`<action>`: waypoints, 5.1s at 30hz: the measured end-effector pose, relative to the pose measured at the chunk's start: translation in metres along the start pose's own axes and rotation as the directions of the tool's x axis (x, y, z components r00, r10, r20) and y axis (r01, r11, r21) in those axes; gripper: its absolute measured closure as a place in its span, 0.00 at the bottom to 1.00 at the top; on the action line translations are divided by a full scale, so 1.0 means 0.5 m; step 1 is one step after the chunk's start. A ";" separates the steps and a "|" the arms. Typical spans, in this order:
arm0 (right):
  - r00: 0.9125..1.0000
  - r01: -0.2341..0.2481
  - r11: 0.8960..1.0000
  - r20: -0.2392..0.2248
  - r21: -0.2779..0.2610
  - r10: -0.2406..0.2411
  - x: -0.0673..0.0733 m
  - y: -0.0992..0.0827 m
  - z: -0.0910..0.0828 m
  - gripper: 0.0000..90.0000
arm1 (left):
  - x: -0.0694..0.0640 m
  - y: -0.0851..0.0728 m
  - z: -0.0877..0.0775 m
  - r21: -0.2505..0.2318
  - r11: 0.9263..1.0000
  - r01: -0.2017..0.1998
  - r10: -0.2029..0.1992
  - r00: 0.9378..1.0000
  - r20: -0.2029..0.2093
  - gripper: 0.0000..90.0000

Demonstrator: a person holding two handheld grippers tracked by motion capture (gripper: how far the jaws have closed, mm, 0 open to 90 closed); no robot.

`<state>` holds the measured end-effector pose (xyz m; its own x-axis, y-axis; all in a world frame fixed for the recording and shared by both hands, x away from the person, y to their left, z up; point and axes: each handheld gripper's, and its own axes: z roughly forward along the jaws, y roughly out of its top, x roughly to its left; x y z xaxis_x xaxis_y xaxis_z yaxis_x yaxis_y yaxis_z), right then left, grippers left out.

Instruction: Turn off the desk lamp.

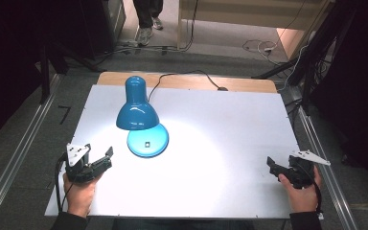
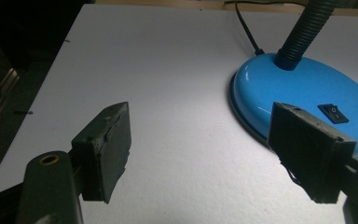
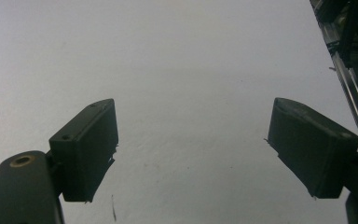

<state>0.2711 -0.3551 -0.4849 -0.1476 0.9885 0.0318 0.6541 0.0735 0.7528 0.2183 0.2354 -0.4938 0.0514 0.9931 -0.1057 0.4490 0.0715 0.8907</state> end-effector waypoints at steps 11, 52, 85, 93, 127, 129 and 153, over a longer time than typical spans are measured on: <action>1.000 -0.010 1.000 -0.003 -0.010 0.010 -0.002 0.001 -0.004 0.17 | -0.010 -0.002 0.003 0.016 0.999 0.029 -0.030 0.999 0.041 0.24; 1.000 -0.011 1.000 -0.013 -0.017 0.010 0.001 0.001 -0.006 0.17 | -0.062 -0.001 0.023 0.028 0.998 -0.047 0.045 0.996 0.080 0.24; 1.000 -0.011 1.000 -0.018 -0.021 0.011 0.001 0.002 -0.007 0.17 | -0.113 0.002 0.049 0.032 0.996 -0.080 0.076 0.989 0.126 0.25; 1.000 -0.011 1.000 -0.020 -0.023 0.011 0.001 0.002 -0.007 0.17 | -0.121 0.003 0.055 0.033 0.996 -0.085 0.079 0.988 0.133 0.24; 1.000 -0.012 1.000 -0.026 -0.026 0.011 0.001 0.002 -0.009 0.17 | -0.156 0.004 0.079 0.040 0.993 -0.108 0.099 0.980 0.170 0.29; 1.000 -0.013 1.000 -0.026 -0.026 0.012 0.001 0.002 -0.009 0.17 | -0.157 0.004 0.083 0.046 0.993 -0.105 0.095 0.980 0.177 0.30; 0.999 -0.015 1.000 -0.030 -0.028 0.014 0.000 0.002 -0.009 0.17 | -0.177 0.009 0.118 0.064 0.994 -0.093 0.077 0.972 0.220 1.00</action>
<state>0.2686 -0.3557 -0.4813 -0.1606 0.9851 0.0617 0.6354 0.0553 0.7702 0.2681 0.1425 -0.5067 0.2811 0.9506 -0.1318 0.4987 -0.0273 0.8664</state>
